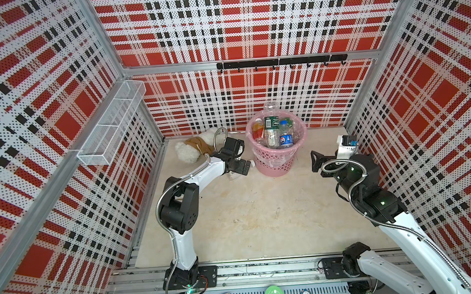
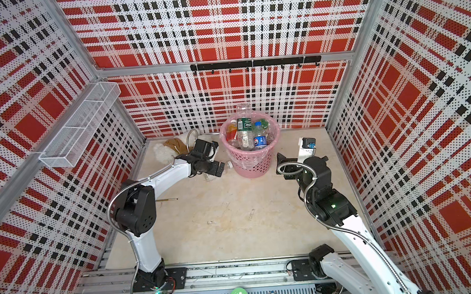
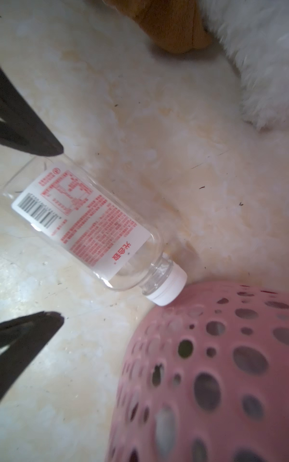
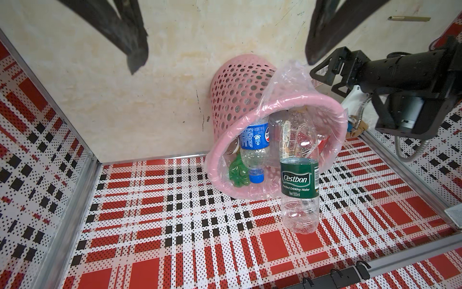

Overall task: Throw the plastic bottles in the bin
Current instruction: Pick up the plastic bottle from the top-center of the table.

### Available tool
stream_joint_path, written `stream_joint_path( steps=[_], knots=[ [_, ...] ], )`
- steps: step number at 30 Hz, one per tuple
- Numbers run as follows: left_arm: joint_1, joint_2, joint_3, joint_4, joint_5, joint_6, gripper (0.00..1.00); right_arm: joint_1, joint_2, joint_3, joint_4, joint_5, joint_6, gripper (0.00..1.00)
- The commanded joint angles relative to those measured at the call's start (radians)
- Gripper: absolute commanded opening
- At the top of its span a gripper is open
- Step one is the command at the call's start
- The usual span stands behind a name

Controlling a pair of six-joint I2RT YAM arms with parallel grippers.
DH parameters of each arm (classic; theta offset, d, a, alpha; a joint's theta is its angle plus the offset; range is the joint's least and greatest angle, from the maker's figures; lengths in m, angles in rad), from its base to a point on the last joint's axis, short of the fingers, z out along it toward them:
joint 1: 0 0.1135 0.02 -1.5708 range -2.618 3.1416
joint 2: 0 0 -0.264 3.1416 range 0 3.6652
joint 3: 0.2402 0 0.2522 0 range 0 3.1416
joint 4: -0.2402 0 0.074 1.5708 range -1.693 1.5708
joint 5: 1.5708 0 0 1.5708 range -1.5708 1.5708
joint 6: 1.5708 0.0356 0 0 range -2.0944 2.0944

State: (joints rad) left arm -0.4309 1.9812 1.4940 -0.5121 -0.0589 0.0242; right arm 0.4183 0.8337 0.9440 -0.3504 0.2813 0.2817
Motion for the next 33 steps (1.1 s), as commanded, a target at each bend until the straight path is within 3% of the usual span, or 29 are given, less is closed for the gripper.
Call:
stream_joint_path(
  steps=[1, 7, 12, 17, 24, 29, 33],
  knots=[
    [0.003, 0.067, 0.043, -0.065, -0.038, 0.015, 0.99, -0.004, -0.013, -0.002, 0.029, 0.004, 0.005, 1.0],
    [0.006, 0.133, 0.088, -0.092, -0.073, -0.011, 0.99, -0.006, -0.01, -0.003, 0.035, 0.003, 0.008, 1.0],
    [0.002, 0.116, 0.072, -0.093, -0.074, -0.018, 0.71, -0.007, -0.01, -0.005, 0.04, 0.005, 0.01, 1.0],
    [0.001, 0.063, 0.032, -0.091, -0.106, -0.045, 0.63, -0.007, -0.006, -0.005, 0.051, 0.007, 0.009, 1.0],
    [0.01, -0.156, -0.093, -0.03, -0.052, -0.119, 0.51, -0.009, -0.009, -0.005, 0.054, 0.006, 0.012, 1.0],
    [0.026, -0.383, -0.204, 0.026, 0.022, -0.178, 0.5, -0.01, -0.027, -0.014, 0.053, 0.009, 0.019, 1.0],
    [0.001, -0.533, -0.193, 0.006, 0.023, -0.201, 0.5, -0.012, -0.04, -0.019, 0.046, 0.012, 0.02, 1.0]
  ],
)
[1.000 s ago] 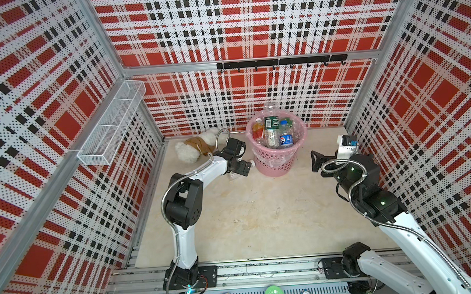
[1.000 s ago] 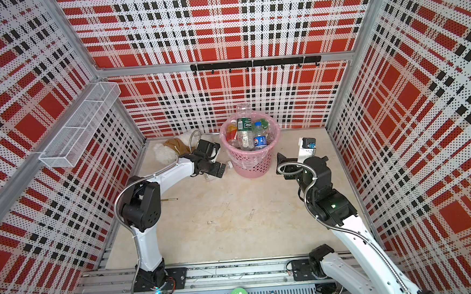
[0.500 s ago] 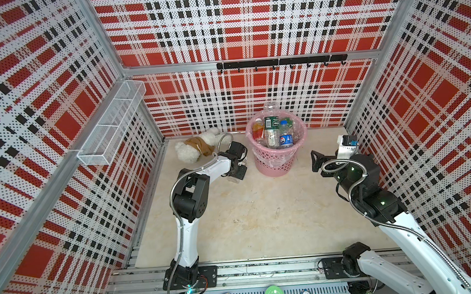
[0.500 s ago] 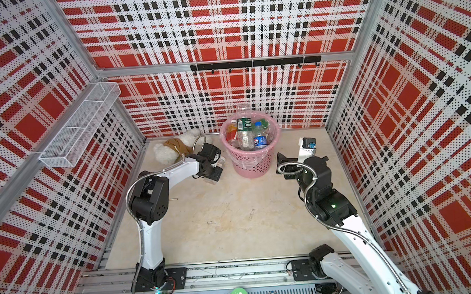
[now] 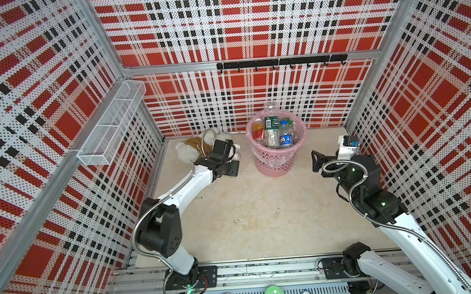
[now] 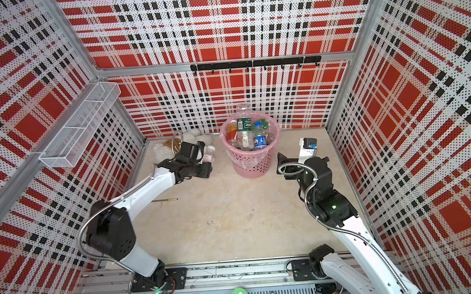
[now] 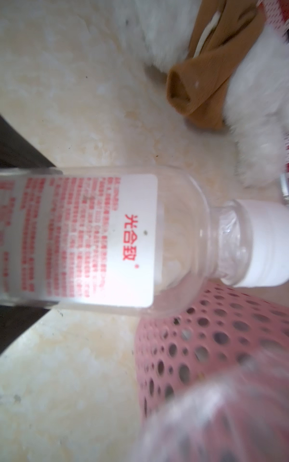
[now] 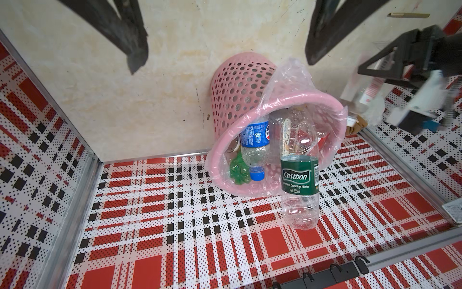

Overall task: Throw the plastic bottles in the bin
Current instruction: Pick up the plastic bottle from the top-center of the table, then throw the plastic bottle into the trash bin.

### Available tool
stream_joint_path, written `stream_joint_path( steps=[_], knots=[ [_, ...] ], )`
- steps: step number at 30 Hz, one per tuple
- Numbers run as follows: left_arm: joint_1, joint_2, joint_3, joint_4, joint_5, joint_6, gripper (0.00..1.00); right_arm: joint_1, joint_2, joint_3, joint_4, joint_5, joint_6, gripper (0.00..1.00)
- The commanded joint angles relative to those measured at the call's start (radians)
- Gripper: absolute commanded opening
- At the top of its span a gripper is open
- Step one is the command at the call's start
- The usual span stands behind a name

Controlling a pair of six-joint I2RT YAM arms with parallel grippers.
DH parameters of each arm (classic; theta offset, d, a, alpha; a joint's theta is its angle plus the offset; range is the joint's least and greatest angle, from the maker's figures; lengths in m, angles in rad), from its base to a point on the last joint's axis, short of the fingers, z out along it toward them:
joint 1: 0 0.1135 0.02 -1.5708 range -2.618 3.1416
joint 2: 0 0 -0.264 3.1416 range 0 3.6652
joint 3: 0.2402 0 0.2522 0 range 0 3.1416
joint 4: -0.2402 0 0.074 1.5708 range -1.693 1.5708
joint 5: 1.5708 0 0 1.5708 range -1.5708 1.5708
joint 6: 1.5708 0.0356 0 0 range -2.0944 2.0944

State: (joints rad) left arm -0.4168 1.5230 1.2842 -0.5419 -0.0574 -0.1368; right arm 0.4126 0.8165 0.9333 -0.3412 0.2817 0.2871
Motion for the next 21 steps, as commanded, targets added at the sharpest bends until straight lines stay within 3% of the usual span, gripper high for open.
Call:
stream_joint_path(
  steps=[1, 5, 9, 14, 21],
  knots=[
    [-0.033, -0.102, 0.042, 0.021, 0.015, -0.035, 0.5, -0.006, -0.028, -0.008, 0.032, 0.015, 0.016, 1.0],
    [-0.129, -0.118, 0.192, -0.024, -0.025, -0.023, 0.5, -0.006, -0.063, -0.007, -0.006, 0.032, 0.017, 1.0],
    [-0.261, -0.033, 0.376, -0.024, -0.068, 0.006, 0.51, -0.006, -0.124, -0.023, -0.107, 0.048, 0.038, 1.0],
    [-0.375, 0.21, 0.686, -0.034, -0.064, 0.03, 0.51, -0.006, -0.237, -0.057, -0.272, 0.096, 0.073, 1.0],
    [-0.407, 0.661, 1.228, -0.117, -0.057, 0.008, 0.51, -0.008, -0.365, -0.116, -0.366, 0.109, 0.138, 1.0]
  ],
)
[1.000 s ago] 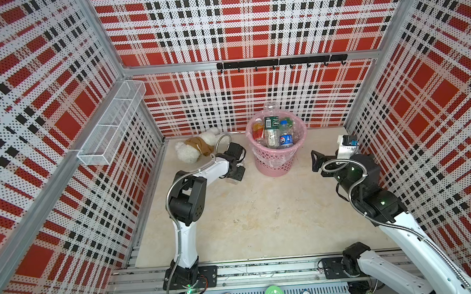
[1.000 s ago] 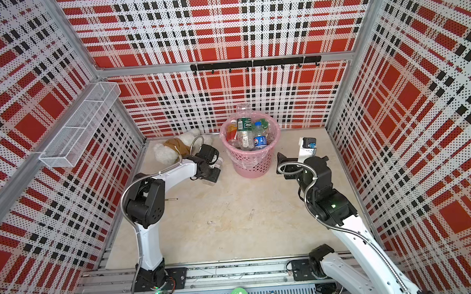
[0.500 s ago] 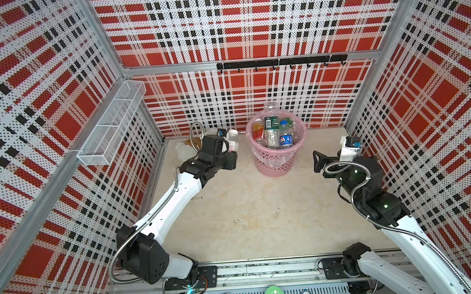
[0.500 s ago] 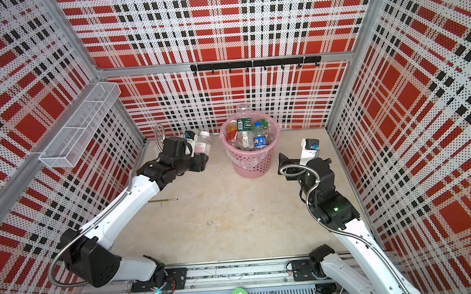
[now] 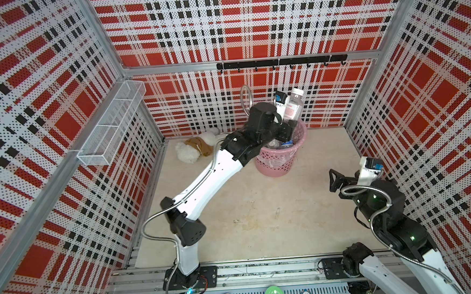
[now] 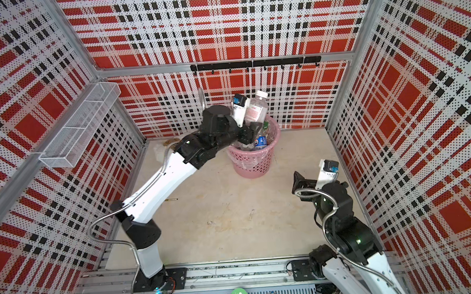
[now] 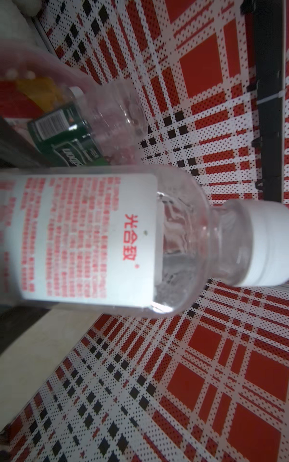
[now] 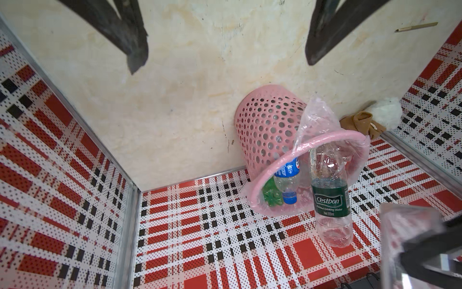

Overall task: Throw the plastic bottles in the bin
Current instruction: Throw the plastic bottle into the trash bin.

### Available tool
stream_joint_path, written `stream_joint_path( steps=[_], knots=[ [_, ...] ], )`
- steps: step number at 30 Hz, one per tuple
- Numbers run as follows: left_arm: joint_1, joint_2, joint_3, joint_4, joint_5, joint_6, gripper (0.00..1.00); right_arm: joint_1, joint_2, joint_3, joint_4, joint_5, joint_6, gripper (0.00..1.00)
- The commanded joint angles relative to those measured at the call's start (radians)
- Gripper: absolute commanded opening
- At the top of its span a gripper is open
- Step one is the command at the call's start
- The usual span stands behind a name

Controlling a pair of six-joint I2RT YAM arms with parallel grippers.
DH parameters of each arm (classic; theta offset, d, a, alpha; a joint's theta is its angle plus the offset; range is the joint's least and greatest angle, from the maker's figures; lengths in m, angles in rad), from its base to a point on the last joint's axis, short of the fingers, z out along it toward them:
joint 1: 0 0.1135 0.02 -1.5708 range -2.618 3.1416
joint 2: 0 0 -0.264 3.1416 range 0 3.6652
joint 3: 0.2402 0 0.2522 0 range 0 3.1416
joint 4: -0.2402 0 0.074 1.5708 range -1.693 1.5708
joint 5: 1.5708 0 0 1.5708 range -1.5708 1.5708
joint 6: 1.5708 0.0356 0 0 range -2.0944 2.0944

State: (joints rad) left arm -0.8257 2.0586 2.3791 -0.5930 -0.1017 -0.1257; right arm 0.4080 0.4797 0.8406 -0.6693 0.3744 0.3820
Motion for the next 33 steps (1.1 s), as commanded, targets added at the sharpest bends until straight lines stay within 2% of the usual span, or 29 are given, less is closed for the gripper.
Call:
stream_joint_path(
  steps=[1, 4, 9, 13, 21, 23, 25, 26, 33],
  knots=[
    [0.003, 0.171, 0.191, -0.072, -0.019, -0.005, 0.51, -0.002, -0.034, -0.03, -0.041, 0.012, 0.048, 1.0],
    [0.014, 0.252, 0.277, -0.037, 0.001, -0.024, 0.51, -0.003, -0.039, -0.04, -0.045, 0.004, 0.057, 1.0],
    [0.056, 0.277, 0.251, 0.08, 0.051, -0.092, 0.51, -0.003, -0.029, -0.061, -0.012, -0.026, 0.057, 1.0],
    [0.089, 0.286, 0.241, 0.083, 0.082, -0.14, 0.51, -0.002, -0.012, -0.072, 0.006, -0.045, 0.084, 1.0],
    [0.092, 0.279, 0.219, 0.093, 0.109, -0.143, 0.53, -0.003, 0.005, -0.072, 0.028, -0.045, 0.082, 1.0],
    [0.092, 0.27, 0.216, 0.093, 0.112, -0.142, 0.61, -0.003, 0.013, -0.072, 0.034, -0.046, 0.082, 1.0],
    [0.097, 0.256, 0.212, 0.091, 0.131, -0.15, 0.94, -0.003, 0.019, -0.076, 0.043, -0.052, 0.084, 1.0],
    [0.099, 0.244, 0.208, 0.094, 0.141, -0.154, 0.99, -0.003, 0.023, -0.077, 0.047, -0.055, 0.086, 1.0],
    [0.107, 0.074, 0.088, 0.194, 0.142, -0.19, 0.99, -0.003, 0.046, -0.064, 0.068, -0.057, 0.074, 1.0]
  ],
)
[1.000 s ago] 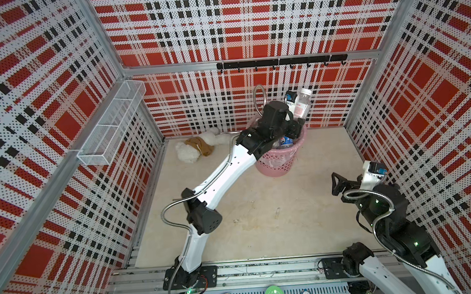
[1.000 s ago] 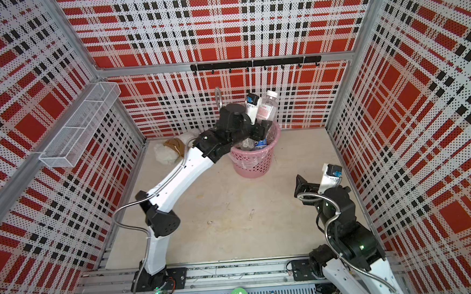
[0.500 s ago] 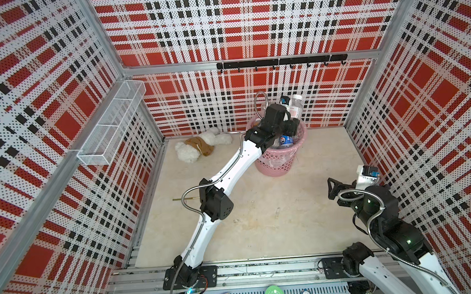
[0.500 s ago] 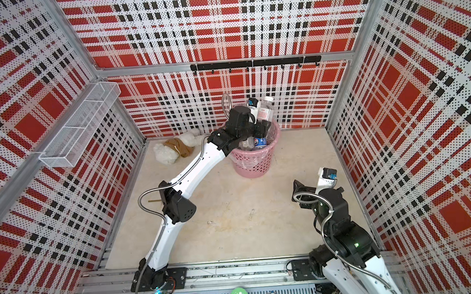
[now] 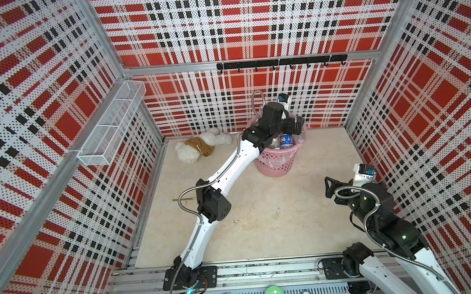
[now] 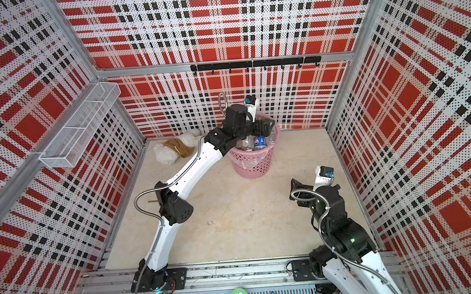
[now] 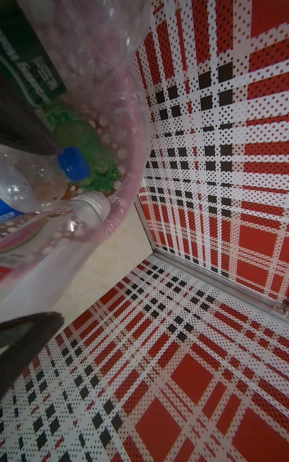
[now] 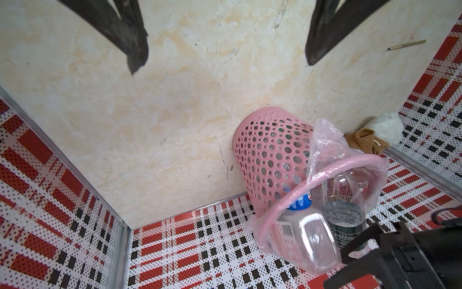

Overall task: Throw the plastic bottles in the bin
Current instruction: Throw the plastic bottle into the trash bin, then reset both arms

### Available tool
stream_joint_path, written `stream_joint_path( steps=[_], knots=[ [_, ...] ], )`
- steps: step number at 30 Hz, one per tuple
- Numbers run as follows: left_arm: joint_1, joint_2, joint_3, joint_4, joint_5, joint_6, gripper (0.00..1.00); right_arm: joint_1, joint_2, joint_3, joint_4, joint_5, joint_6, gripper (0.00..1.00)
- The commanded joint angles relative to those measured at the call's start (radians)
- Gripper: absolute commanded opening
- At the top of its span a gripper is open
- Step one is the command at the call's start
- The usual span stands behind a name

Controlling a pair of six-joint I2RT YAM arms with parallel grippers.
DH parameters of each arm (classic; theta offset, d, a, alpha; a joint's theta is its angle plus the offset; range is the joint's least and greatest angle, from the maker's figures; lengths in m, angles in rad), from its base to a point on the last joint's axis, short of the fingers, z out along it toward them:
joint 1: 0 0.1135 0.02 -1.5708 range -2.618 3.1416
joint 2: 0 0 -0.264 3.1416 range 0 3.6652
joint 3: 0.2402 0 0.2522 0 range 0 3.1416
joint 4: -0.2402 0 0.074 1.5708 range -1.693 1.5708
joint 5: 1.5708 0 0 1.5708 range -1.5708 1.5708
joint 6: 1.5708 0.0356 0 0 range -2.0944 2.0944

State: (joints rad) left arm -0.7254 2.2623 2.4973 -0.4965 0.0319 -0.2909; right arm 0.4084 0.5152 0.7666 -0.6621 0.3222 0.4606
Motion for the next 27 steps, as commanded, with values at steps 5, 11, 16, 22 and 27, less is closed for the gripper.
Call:
stream_joint_path(
  steps=[5, 11, 16, 22, 27],
  knots=[
    [0.016, -0.305, -0.205, 0.231, 0.011, -0.031, 0.99, -0.003, 0.028, 0.035, 0.076, 0.005, -0.04, 1.0],
    [0.02, -0.569, -0.489, 0.357, -0.045, 0.04, 0.99, -0.003, 0.056, 0.059, 0.096, 0.008, -0.064, 1.0],
    [0.014, -0.866, -0.888, 0.482, -0.281, 0.167, 0.99, -0.005, 0.108, 0.082, 0.132, 0.011, -0.074, 1.0],
    [0.094, -1.233, -1.408, 0.512, -0.523, 0.155, 0.99, -0.013, 0.25, 0.158, 0.246, -0.04, -0.094, 1.0],
    [0.189, -1.497, -1.704, 0.396, -0.596, 0.061, 0.99, -0.038, 0.359, 0.229, 0.298, -0.13, -0.081, 1.0]
  ],
)
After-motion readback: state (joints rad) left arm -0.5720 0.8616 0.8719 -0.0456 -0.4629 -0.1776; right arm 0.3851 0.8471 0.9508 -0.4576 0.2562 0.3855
